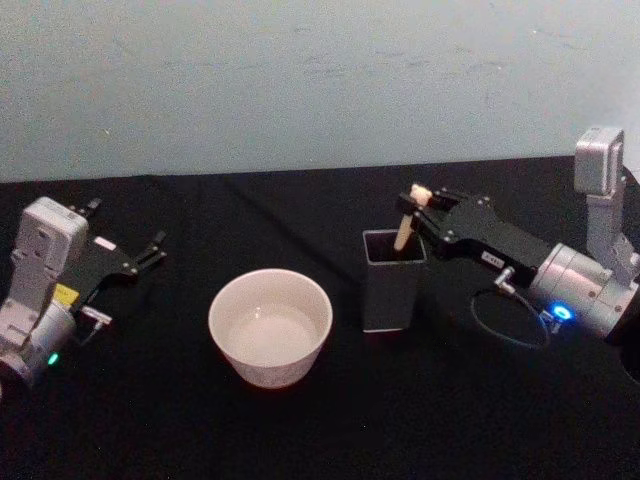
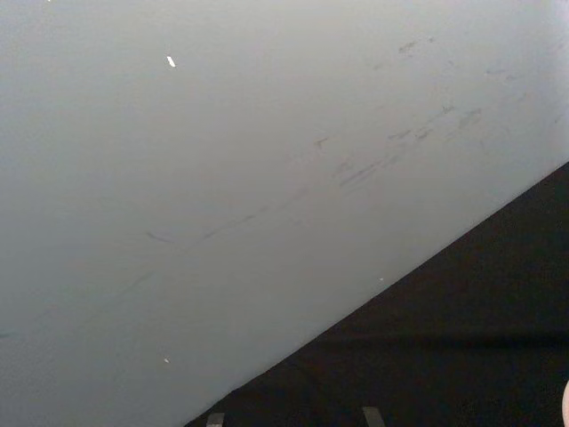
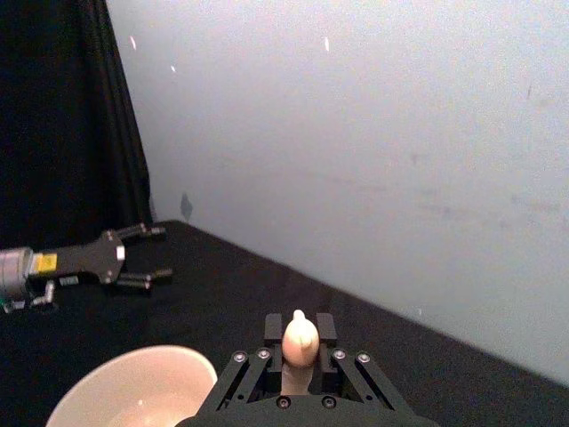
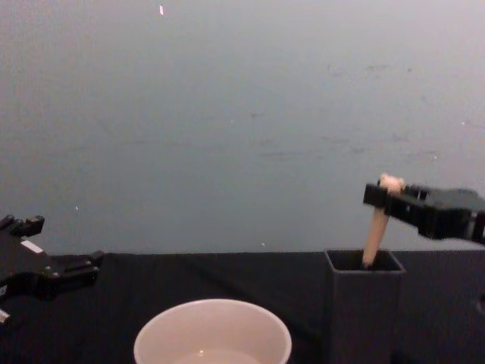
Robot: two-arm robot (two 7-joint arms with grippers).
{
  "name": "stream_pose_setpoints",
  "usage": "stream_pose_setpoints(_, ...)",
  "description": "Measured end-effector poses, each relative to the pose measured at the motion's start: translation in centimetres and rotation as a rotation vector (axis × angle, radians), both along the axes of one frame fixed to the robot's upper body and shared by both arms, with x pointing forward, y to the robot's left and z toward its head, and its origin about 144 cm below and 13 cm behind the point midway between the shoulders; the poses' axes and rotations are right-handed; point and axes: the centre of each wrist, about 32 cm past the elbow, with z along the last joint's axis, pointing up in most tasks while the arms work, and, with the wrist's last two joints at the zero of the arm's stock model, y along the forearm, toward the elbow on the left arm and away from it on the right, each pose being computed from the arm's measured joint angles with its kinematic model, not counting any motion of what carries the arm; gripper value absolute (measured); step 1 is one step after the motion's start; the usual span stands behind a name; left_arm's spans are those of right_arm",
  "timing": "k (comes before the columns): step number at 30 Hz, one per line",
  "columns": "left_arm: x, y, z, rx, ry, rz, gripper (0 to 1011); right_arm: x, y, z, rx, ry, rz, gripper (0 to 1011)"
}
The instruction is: Pick up the stirring spoon with one hand, stir inside the cup, then place it back in its original position.
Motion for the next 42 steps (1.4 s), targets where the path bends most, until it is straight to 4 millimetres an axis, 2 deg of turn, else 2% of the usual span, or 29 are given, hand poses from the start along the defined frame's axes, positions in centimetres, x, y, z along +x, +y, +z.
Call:
stream_pose_setpoints(14, 0.0, 0.0, 0.0, 0.0, 0.0, 0.0, 1001, -0.7, -0.3, 3.6, 0.032, -0.155, 0.009, 214)
stream_pose_setpoints(25, 0.0, 0.0, 0.0, 0.0, 0.0, 0.0, 1001, -0.7, -0.2, 5.2, 0.063, -0.23, 0.018, 214)
stream_pose_setpoints(31, 0.0, 0.0, 0.0, 0.0, 0.0, 0.0, 1001, -0.2, 0.9, 5.4, 0.078, -0.24, 0.036, 214)
stream_pose_setpoints(42, 0.0, 0.0, 0.0, 0.0, 0.0, 0.0, 1001, 0.4, 4.5, 4.5, 0.067, -0.202, 0.14, 214)
